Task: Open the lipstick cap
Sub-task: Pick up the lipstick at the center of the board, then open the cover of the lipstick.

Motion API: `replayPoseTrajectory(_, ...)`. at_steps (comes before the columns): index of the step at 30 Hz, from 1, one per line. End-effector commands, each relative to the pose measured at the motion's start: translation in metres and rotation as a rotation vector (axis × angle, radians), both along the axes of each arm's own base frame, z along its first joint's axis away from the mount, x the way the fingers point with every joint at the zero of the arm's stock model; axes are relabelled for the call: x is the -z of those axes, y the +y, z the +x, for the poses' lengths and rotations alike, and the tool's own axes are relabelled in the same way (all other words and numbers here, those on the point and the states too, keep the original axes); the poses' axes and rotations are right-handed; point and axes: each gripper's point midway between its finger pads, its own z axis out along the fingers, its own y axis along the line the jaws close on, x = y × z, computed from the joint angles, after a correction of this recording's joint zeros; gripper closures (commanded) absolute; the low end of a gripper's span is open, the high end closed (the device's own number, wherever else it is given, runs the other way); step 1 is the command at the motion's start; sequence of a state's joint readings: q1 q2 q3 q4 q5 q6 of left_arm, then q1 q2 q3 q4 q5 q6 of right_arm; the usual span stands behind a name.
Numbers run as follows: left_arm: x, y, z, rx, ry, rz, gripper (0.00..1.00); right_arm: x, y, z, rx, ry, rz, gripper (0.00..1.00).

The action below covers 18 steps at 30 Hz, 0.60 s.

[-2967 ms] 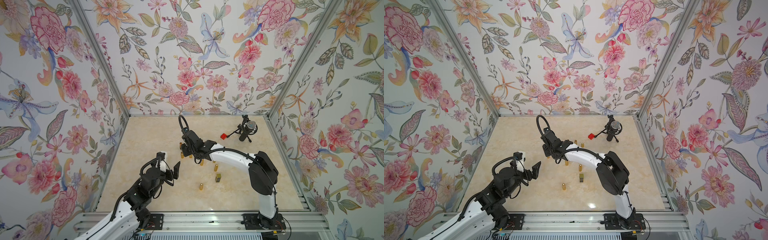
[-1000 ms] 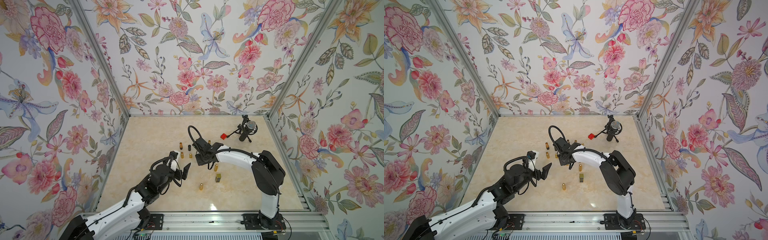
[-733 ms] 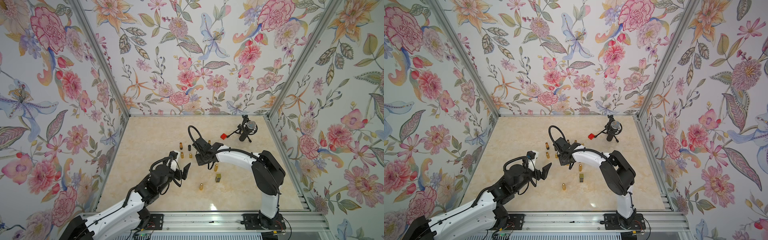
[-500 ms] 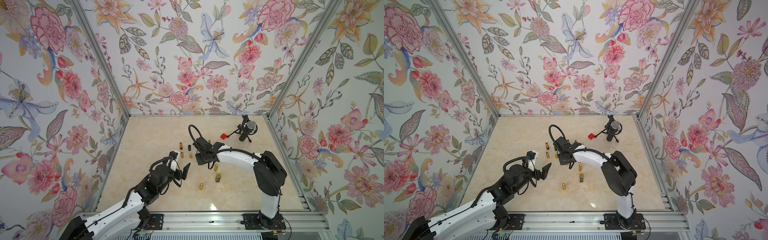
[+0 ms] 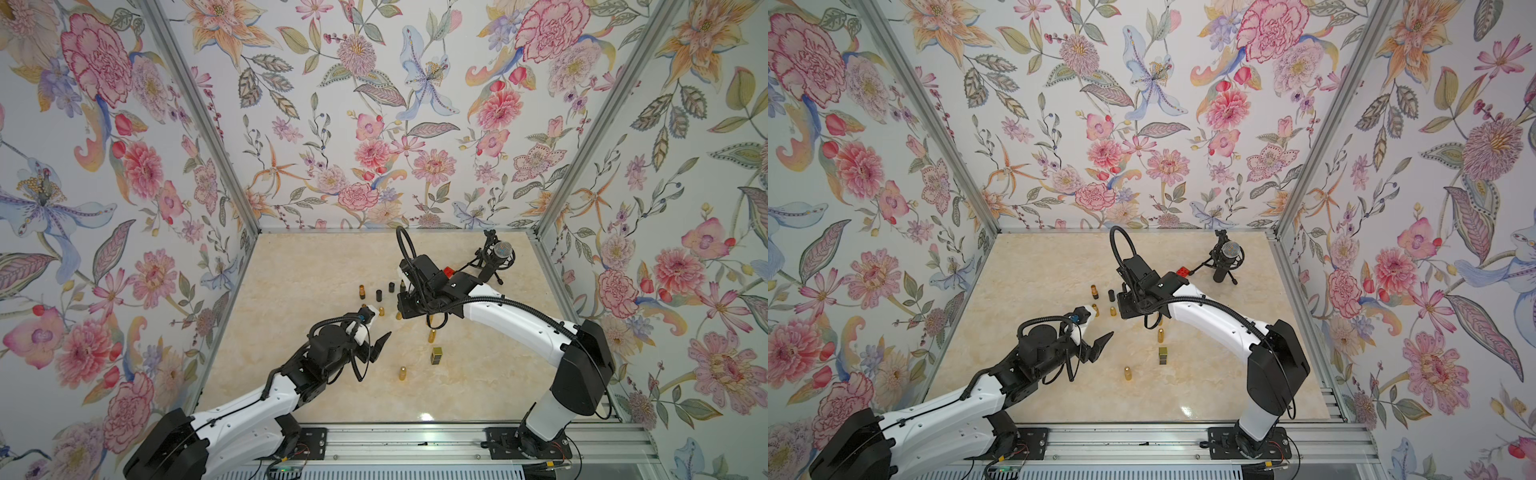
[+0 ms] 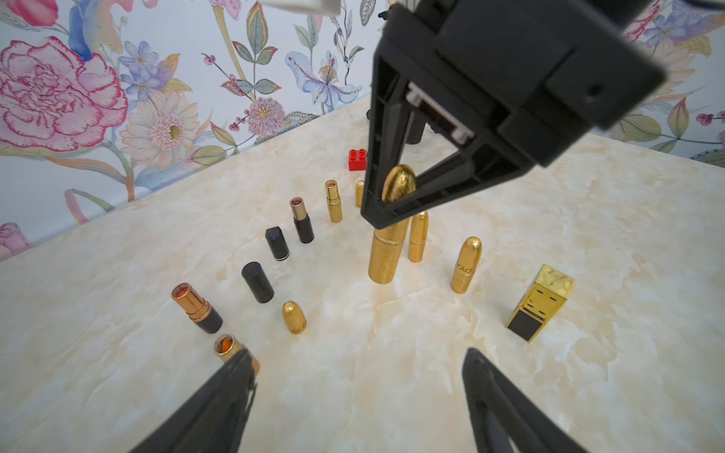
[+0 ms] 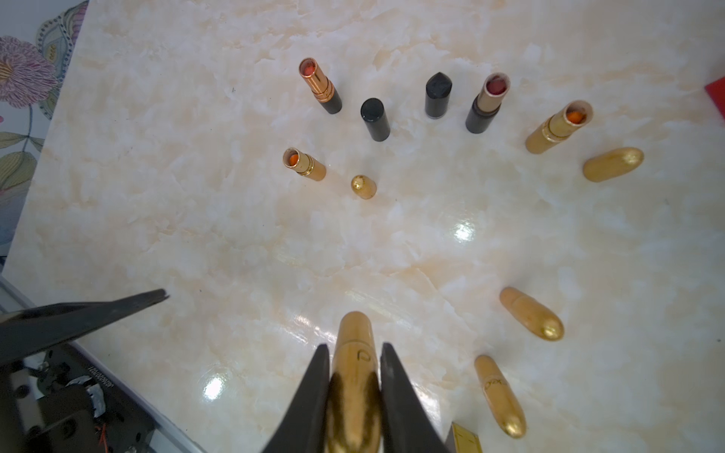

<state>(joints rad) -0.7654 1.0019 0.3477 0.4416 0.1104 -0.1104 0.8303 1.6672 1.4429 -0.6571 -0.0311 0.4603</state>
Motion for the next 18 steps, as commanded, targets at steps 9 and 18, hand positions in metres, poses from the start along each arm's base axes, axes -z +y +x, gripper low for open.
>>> replayPoseTrajectory(9,-0.027,-0.048,0.000,0.222,-0.166,-0.025,0.36,-0.042,0.003,-0.034,-0.069,0.121,0.152,0.77)
replayPoseTrajectory(18,-0.024,-0.057,0.011,0.220,-0.151,-0.033,0.57,-0.051,0.004,-0.038,-0.082,0.121,0.179,0.77)
